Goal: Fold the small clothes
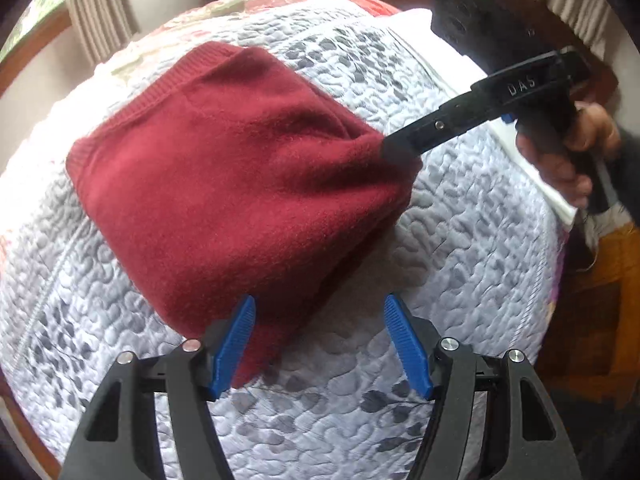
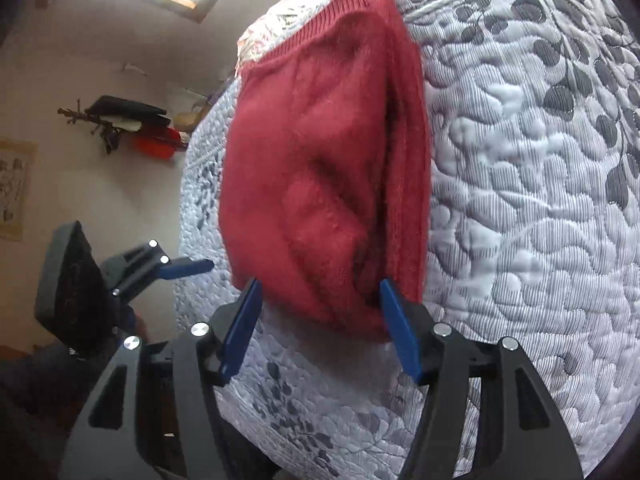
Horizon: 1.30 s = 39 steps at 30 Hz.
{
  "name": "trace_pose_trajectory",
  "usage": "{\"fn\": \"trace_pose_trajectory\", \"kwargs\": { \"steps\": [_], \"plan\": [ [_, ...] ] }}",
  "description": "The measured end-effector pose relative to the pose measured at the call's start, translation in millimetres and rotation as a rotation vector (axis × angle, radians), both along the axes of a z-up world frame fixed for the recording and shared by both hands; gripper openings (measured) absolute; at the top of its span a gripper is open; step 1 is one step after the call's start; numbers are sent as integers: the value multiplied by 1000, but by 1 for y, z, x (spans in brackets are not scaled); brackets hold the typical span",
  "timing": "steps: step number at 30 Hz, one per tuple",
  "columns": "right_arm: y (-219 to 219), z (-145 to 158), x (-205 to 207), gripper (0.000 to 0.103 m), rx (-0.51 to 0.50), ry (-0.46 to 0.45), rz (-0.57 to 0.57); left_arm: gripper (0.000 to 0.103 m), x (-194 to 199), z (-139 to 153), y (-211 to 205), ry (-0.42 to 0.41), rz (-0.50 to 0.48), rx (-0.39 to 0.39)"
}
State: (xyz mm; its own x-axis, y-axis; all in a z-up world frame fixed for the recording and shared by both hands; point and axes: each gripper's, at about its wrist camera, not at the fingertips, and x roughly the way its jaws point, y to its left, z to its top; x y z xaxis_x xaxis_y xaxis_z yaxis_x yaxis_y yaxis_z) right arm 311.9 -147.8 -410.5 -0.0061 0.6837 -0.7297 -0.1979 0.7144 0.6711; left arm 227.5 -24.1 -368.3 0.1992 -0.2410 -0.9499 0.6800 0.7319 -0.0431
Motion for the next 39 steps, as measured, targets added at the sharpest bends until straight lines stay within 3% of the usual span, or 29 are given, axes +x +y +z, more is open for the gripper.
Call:
{"fn": "trace_pose_trajectory", "kwargs": {
  "steps": [1,2,4,6,9,11,15,18,20,21,22,23,24,27,28,29,30,31,32,34,36,37,39],
  "plan": [
    [1,-7,1,59,6,26,-3,68,-4,-7,-7,-45,-45,67],
    [-1,-12,4,42,36,65,-19,68,-7,-13,-13,-93,-80,136],
    [-7,-17,7,10,186,145,-67,68,-10,-28,-21,-176,-144,260],
    [-17,-21,5,11,236,176,-102,64,-11,-40,-21,-219,-186,337],
    [-32,-49,2,10,227,252,-150,41,-6,-55,-14,-212,-179,401],
    [-34,-48,2,10,252,256,-151,24,-4,-55,-11,-226,-169,428],
    [-35,-32,0,10,284,225,-143,12,-3,-52,-1,-240,-110,458],
    [-26,-56,2,10,207,281,-161,6,-9,-64,18,-190,-55,481],
    [-29,-56,1,14,198,266,-157,0,-14,-77,32,-135,-35,505],
    [-31,-49,2,17,217,247,-158,0,-17,-81,40,-113,-27,510],
    [-33,-41,4,32,229,230,-157,0,-20,-83,45,-92,-20,501],
    [-34,-32,7,56,230,204,-158,0,-22,-80,48,-83,-12,478],
    [-34,-24,9,60,223,177,-157,1,-29,-73,50,-106,-7,458],
    [-27,-16,22,61,199,154,-130,31,-46,-38,44,-234,-21,370],
    [-25,-17,24,61,187,151,-127,58,-53,-28,37,-299,-44,347],
    [-22,-19,28,56,180,155,-120,77,-59,-21,28,-372,-74,334],
    [-20,-21,31,50,181,160,-122,80,-62,-16,20,-441,-110,331],
    [-18,-24,33,25,180,166,-121,80,-63,-18,12,-473,-147,341],
    [-18,-25,35,9,174,161,-130,80,-62,-23,4,-477,-175,359],
    [-22,-29,39,8,155,150,-178,79,-56,-39,-8,-467,-208,383],
    [-27,-36,40,8,166,167,-213,70,-50,-51,-22,-450,-219,417],
    [-30,-41,39,8,168,177,-224,55,-43,-56,-21,-415,-202,412],
    [-41,-49,40,9,151,172,-226,41,-38,-61,-26,-374,-196,409]
  ]
}}
